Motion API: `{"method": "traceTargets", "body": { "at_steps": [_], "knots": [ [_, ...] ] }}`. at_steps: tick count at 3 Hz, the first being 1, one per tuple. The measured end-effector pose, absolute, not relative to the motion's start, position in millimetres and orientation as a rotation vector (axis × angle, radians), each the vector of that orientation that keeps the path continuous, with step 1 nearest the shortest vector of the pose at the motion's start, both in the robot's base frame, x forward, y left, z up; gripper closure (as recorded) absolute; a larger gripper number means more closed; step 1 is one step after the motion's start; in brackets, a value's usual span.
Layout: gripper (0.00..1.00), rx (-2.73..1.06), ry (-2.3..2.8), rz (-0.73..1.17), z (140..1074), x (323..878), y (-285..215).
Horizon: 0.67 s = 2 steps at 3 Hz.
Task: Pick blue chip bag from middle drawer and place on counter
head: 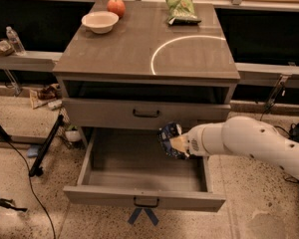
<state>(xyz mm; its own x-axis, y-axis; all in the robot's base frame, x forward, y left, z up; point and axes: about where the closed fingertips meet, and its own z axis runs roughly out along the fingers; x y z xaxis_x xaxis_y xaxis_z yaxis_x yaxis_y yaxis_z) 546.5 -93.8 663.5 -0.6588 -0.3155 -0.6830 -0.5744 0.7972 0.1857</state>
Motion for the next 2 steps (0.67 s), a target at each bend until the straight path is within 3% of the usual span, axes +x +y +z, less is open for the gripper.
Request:
{"method": "traceTargets", "body": {
  "at_steps": [2],
  "knots": [
    [1.00,-0.491,2.183,0.405,752,548,-147]
  ]
}}
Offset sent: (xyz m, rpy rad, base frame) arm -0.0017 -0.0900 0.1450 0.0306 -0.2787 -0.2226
